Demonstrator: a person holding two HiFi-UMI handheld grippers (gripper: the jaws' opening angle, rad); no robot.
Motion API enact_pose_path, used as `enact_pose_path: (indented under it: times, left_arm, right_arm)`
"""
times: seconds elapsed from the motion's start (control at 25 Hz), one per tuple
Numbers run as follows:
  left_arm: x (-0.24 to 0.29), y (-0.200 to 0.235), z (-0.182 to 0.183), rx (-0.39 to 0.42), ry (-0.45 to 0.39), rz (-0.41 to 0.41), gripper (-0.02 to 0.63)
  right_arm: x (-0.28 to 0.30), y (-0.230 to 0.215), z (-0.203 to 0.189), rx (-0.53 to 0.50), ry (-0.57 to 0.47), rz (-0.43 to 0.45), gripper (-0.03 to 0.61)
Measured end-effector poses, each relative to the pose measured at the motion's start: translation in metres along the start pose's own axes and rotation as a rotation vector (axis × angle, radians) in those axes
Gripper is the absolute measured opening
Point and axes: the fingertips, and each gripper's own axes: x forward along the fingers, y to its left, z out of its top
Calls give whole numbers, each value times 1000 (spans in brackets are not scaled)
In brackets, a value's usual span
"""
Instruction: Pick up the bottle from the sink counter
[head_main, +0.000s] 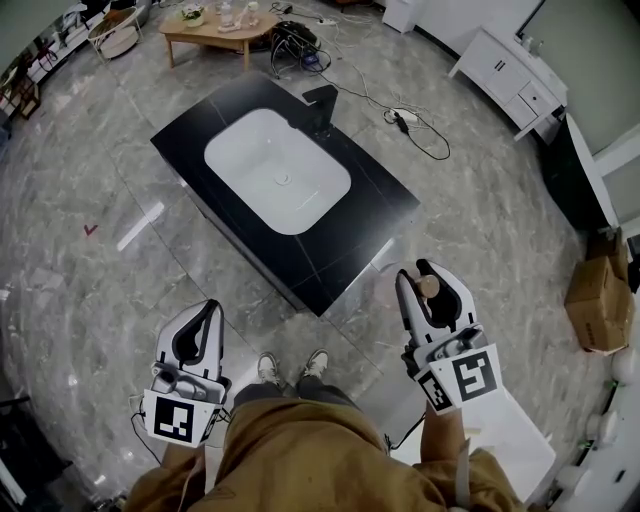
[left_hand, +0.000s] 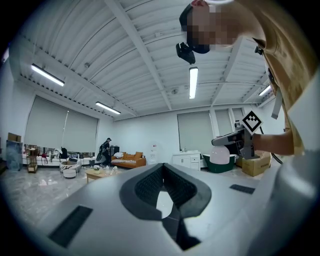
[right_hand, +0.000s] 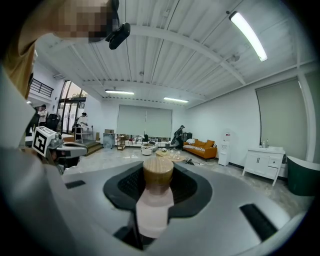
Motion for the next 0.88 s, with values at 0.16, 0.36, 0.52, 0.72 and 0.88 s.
enact_pose_path:
  times: [0.16, 0.36, 0.52, 0.72, 0.88]
  left_arm:
    - [-1, -1, 2, 0, -3, -2, 3]
    - [-6, -1, 2, 1, 3, -2, 3]
    - [-12, -1, 2, 3, 9, 2, 3]
    - [-16, 0, 2, 0, 6, 6, 3]
    - [-20, -2, 2, -1, 5, 7, 3]
  right_arm:
    - [-8, -4, 4, 1, -8, -19, 124]
    - [-18, -4, 8, 4, -14, -31, 124]
    - [-27, -4, 13, 9, -21, -40, 124]
    - [-32, -3, 18, 5, -29, -48, 124]
    - [-35, 0, 19, 1, -36, -46, 124]
